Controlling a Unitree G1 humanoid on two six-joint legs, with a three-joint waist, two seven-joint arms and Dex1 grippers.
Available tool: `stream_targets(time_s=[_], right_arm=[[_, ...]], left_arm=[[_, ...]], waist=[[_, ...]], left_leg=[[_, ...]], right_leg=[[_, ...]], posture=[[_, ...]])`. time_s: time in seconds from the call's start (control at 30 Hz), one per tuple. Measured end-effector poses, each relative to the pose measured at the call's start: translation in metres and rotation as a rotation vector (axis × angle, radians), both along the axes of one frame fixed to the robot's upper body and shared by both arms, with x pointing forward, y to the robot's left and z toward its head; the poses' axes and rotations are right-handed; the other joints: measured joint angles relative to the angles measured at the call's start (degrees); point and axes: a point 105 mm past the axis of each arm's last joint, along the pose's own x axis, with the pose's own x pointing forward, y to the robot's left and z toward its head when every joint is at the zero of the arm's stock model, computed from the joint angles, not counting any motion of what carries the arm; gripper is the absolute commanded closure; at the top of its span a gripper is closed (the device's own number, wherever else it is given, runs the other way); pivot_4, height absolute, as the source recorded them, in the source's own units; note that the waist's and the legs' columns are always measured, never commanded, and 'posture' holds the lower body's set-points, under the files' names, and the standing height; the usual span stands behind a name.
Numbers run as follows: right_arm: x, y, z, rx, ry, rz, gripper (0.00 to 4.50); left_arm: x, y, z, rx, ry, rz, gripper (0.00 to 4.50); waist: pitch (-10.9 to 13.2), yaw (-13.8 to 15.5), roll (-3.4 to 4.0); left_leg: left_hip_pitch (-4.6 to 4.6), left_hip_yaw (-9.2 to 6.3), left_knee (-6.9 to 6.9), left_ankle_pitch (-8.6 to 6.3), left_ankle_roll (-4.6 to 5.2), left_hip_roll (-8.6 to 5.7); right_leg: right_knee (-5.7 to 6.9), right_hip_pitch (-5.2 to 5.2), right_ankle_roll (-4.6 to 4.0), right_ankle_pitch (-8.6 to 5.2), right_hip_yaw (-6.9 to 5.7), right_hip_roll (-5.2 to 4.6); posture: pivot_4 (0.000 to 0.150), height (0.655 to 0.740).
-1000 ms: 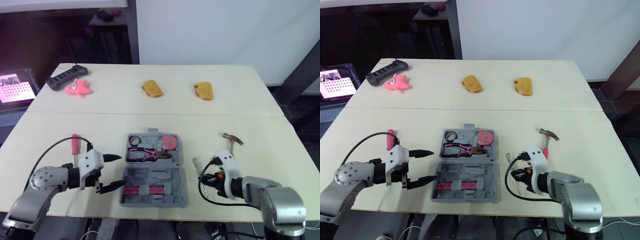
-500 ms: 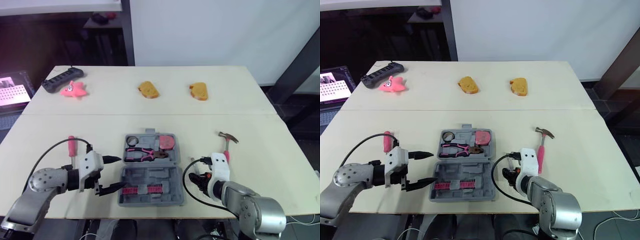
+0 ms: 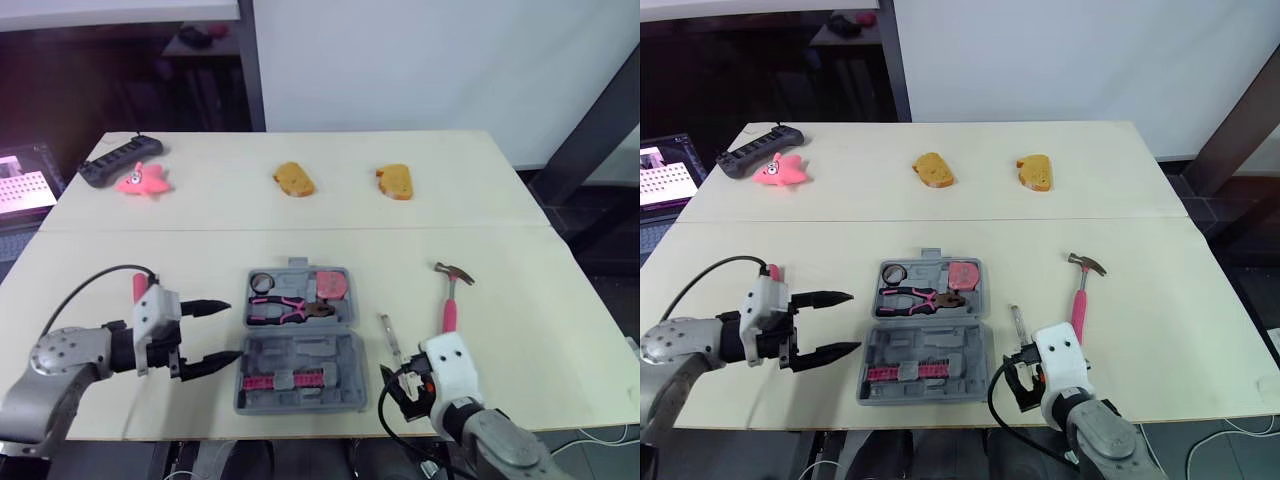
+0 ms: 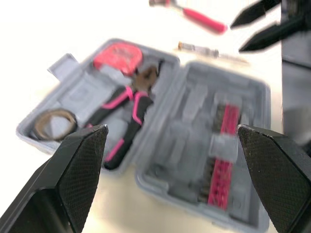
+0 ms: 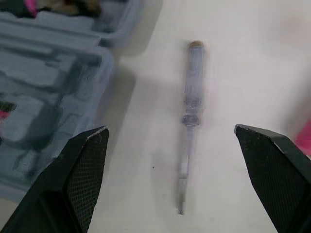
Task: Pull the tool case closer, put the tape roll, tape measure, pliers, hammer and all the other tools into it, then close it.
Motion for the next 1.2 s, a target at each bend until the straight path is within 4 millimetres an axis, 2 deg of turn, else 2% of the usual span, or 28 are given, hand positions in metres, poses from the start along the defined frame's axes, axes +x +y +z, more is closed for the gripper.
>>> stream_targets(time_s=[0.17, 0.3, 0.5, 0.63, 0.83, 0.87, 0.9, 1.13, 1.17, 1.2], right_arm=[[0.018, 0.004, -0.005, 0.017, -0.092, -0.033, 0.11], [0.030, 0.013, -0.014, 0.032, -0.113, -0.039, 0.11], [0.030, 0.011, -0.034, 0.010, -0.072, -0.079, 0.11], [0.030, 0.009, -0.036, 0.017, -0.079, -0.100, 0.11], [0.034, 0.010, -0.038, 0.025, -0.083, -0.105, 0.11], [0.034, 0.010, -0.038, 0.029, -0.080, -0.106, 0.65], [0.034, 0.012, -0.039, 0.033, -0.075, -0.104, 0.94], [0.029, 0.015, -0.041, 0.035, -0.051, -0.086, 4.16], [0.027, 0.016, -0.040, 0.035, -0.048, -0.086, 4.46], [0.026, 0.016, -0.041, 0.035, -0.045, -0.087, 4.46]], left_arm=[[-0.001, 0.012, -0.001, 0.039, 0.069, -0.007, 0.00], [-0.003, 0.004, 0.008, -0.068, 0.002, -0.082, 0.00], [-0.012, 0.003, 0.013, -0.142, -0.027, -0.154, 0.00], [-0.025, 0.008, 0.009, -0.140, 0.036, -0.226, 0.00], [-0.028, 0.012, 0.009, -0.164, 0.072, -0.254, 0.00], [-0.028, 0.012, 0.008, -0.164, 0.075, -0.259, 0.00], [-0.028, 0.012, 0.009, -0.164, 0.075, -0.262, 0.00], [-0.028, 0.015, 0.006, -0.170, 0.087, -0.259, 0.00], [-0.028, 0.015, 0.007, -0.170, 0.086, -0.261, 0.00], [-0.028, 0.015, 0.007, -0.169, 0.087, -0.261, 0.00]], waist=[[0.0, 0.0, 0.07], [0.0, 0.1, 0.04], [0.0, 0.1, 0.04], [0.0, 0.1, 0.03], [0.0, 0.1, 0.01], [0.0, 0.0, 0.01], [0.0, 0.0, 0.01], [-0.1, 0.3, -0.05], [-0.1, 0.3, -0.06], [-0.1, 0.2, -0.06]], left_leg=[[0.01, -0.04, -0.10, 0.00, 0.00, 0.02], [-0.08, -0.02, -0.08, 0.00, 0.00, 0.01], [-0.04, -0.03, -0.07, 0.00, 0.00, 0.02], [-0.02, -0.03, -0.07, 0.00, 0.00, 0.03], [0.00, -0.03, -0.05, 0.00, 0.00, 0.02], [0.00, -0.03, -0.05, 0.00, 0.00, 0.02], [0.01, -0.03, -0.06, 0.00, 0.00, 0.03], [0.00, -0.03, -0.04, 0.00, 0.00, 0.02], [0.01, -0.03, -0.05, 0.00, 0.00, 0.02], [0.01, -0.03, -0.05, 0.00, 0.00, 0.02]], right_leg=[[0.05, -0.10, -0.06, 0.01, 0.00, 0.05], [0.02, -0.11, 0.00, 0.03, -0.01, 0.03], [0.04, -0.10, -0.04, 0.01, -0.01, 0.04], [0.06, -0.09, -0.07, 0.01, 0.00, 0.06], [0.05, -0.05, -0.07, 0.01, 0.01, 0.05], [0.06, -0.05, -0.07, 0.01, 0.00, 0.06], [0.06, -0.05, -0.07, 0.01, 0.01, 0.06], [0.05, -0.02, -0.07, 0.00, 0.00, 0.04], [0.05, -0.02, -0.07, 0.00, 0.00, 0.04], [0.05, -0.02, -0.07, 0.00, 0.00, 0.05]], posture=[[0.150, 0.7400], [0.150, 0.7400], [0.150, 0.7400], [0.150, 0.7400], [0.150, 0.7400], [0.150, 0.7400], [0.150, 0.7400], [0.150, 0.7400], [0.150, 0.7400], [0.150, 0.7400]])
